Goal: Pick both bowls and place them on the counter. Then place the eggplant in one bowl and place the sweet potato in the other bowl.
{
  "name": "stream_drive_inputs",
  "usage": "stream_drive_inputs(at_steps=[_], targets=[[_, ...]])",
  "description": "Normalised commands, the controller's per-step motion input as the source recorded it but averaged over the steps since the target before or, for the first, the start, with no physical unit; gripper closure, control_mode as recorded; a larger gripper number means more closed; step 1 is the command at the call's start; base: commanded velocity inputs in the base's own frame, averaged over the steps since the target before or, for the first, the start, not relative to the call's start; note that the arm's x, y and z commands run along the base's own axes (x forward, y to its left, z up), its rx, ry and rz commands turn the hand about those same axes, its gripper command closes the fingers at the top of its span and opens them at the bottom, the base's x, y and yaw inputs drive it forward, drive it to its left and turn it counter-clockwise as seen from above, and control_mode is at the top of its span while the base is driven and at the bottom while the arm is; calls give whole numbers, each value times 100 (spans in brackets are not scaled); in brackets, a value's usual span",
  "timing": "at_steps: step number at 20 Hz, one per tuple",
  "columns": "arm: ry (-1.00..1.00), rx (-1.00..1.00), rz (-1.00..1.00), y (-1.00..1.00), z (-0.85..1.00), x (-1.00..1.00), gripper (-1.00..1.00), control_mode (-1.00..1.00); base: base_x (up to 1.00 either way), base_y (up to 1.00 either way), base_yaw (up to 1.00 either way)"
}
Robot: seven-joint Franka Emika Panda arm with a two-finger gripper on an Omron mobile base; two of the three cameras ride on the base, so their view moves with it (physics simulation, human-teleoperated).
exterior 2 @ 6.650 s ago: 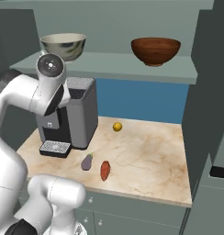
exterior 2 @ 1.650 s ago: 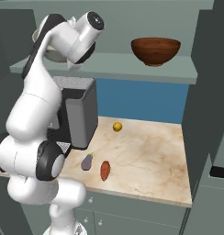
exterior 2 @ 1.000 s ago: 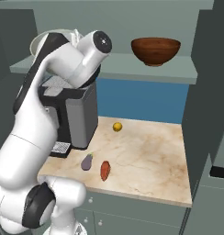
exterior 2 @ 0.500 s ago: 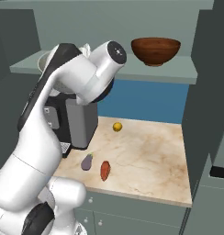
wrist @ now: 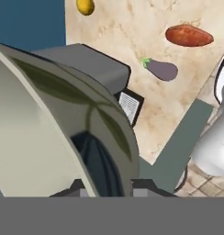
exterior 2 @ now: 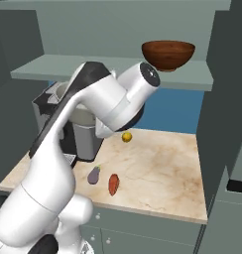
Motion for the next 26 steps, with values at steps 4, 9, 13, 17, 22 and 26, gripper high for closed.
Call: stream_drive_inputs(at_steps=[4, 9, 13, 17, 22, 26], targets=[[14, 0, -7, -56, -66, -24, 100, -100, 0, 0, 0], [12, 0, -13, -35, -84, 0, 100, -100, 0, 0, 0], [7, 0, -17, -41, -68, 25, 100, -100, 0, 0, 0], [4, 0, -18, -40, -60, 41, 100, -100, 0, 0, 0], [5, -7, -15, -20, -53, 61, 100, -100, 0, 0, 0], [5, -5, -11, -25, -50, 64, 100, -100, 0, 0, 0]])
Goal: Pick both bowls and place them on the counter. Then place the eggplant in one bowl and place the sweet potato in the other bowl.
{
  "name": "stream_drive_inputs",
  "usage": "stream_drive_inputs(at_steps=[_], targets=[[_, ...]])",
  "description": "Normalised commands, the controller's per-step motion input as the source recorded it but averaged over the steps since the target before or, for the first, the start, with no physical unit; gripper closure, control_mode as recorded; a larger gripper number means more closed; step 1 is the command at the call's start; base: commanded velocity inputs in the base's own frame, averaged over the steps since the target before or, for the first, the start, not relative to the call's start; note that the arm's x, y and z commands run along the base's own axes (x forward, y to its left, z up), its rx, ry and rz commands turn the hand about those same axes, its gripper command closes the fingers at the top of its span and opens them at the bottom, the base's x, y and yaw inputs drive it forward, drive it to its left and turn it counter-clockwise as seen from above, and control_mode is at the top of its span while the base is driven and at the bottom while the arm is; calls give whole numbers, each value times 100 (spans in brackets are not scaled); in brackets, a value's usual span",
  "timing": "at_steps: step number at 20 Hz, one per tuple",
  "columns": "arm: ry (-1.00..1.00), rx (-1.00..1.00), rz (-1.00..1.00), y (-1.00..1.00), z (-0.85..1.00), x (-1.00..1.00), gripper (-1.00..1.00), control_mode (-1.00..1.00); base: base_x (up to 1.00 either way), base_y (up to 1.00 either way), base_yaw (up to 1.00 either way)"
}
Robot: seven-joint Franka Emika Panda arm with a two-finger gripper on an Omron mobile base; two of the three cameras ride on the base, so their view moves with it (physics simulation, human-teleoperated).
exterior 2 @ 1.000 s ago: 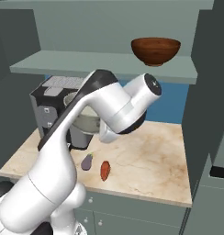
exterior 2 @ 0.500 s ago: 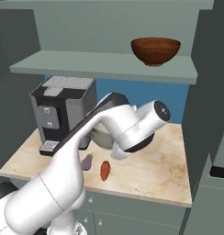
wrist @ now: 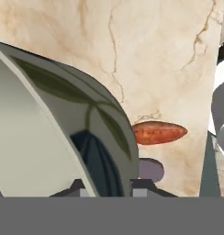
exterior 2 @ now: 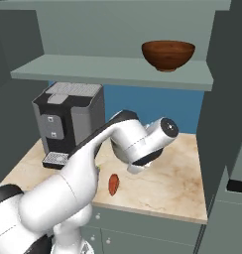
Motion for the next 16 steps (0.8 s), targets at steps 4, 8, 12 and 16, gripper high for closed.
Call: stream_drive_inputs(at_steps=[4, 8, 12, 16], targets=[[3, -6, -10, -24, -54, 61, 100, -100, 0, 0, 0], [2, -3, -10, -27, -58, 58, 100, -100, 0, 0, 0], [1, 0, -6, -20, -59, 50, 100, -100, 0, 0, 0], [0, 0, -2, -16, -57, 37, 100, -100, 0, 0, 0]])
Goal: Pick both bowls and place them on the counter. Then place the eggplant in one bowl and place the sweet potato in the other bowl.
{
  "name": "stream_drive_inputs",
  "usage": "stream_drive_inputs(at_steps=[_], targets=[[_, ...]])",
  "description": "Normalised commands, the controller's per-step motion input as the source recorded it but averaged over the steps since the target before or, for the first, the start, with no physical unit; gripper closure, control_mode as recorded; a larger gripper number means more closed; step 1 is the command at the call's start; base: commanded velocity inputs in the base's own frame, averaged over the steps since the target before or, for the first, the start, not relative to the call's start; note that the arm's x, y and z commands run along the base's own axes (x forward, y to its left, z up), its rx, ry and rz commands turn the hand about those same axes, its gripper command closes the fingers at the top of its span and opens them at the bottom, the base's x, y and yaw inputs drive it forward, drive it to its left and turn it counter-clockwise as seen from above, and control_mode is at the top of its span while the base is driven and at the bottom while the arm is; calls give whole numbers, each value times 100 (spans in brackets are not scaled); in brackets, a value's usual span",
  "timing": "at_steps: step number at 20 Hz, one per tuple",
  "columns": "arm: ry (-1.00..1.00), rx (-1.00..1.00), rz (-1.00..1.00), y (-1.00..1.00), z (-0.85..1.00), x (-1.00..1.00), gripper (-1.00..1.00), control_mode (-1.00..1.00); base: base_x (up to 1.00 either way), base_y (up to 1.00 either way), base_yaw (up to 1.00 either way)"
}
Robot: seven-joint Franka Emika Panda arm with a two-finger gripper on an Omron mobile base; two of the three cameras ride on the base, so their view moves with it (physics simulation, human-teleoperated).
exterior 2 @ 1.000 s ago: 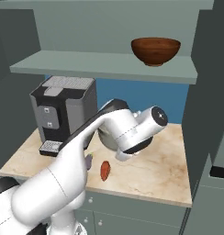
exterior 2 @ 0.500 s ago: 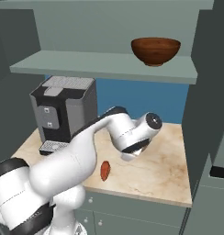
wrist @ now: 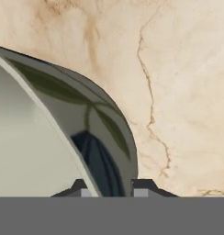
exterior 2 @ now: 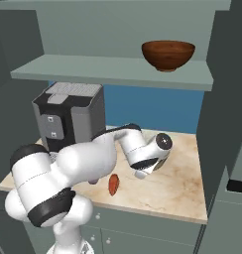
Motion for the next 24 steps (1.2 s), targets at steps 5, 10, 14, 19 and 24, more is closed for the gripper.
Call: stream_drive_inputs(at_steps=[5, 10, 14, 19, 24], targets=[[0, -1, 0, -25, -41, 41, 100, -100, 0, 0, 0], [1, -2, 0, -25, -30, 35, 100, -100, 0, 0, 0], [6, -1, -4, -38, -15, 8, 100, -100, 0, 0, 0], [1, -2, -8, -45, -18, -1, 100, -100, 0, 0, 0], [0, -2, -11, -29, -22, -1, 100, -100, 0, 0, 0]])
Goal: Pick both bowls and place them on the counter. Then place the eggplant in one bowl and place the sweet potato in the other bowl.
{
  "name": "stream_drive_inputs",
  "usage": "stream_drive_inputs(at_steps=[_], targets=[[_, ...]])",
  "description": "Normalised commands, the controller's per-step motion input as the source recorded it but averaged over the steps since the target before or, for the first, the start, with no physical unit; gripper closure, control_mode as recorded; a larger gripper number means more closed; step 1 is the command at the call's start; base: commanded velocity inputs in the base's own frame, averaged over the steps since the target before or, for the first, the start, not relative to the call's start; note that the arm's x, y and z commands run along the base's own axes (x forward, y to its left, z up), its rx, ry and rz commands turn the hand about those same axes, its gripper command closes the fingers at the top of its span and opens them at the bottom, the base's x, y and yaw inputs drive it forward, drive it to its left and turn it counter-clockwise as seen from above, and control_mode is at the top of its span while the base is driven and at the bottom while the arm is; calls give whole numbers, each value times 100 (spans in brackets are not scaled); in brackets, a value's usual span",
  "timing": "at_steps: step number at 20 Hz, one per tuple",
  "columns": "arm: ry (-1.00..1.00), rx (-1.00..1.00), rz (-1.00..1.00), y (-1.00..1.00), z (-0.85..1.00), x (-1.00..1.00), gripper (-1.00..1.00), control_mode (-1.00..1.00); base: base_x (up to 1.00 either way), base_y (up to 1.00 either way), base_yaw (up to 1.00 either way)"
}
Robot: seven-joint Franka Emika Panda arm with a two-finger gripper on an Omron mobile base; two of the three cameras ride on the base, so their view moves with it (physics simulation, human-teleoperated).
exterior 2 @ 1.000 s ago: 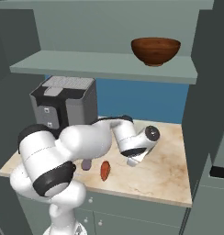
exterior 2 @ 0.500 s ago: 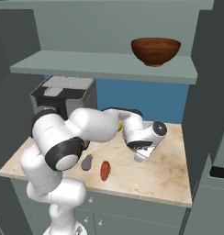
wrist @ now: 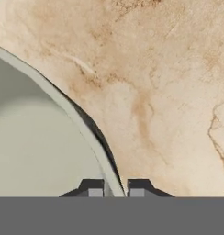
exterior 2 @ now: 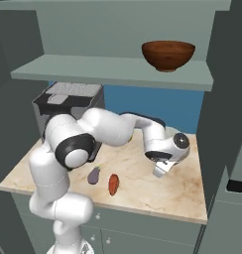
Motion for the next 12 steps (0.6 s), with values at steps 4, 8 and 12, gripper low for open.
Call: stream_drive_inputs(at_steps=[4, 8, 12], targets=[[0, -1, -7, -8, -8, -1, -100, -100, 0, 0, 0], [-1, 0, -2, -2, 3, 0, -100, -100, 0, 0, 0], [-4, 0, 0, -1, 12, 0, -100, -100, 0, 0, 0]])
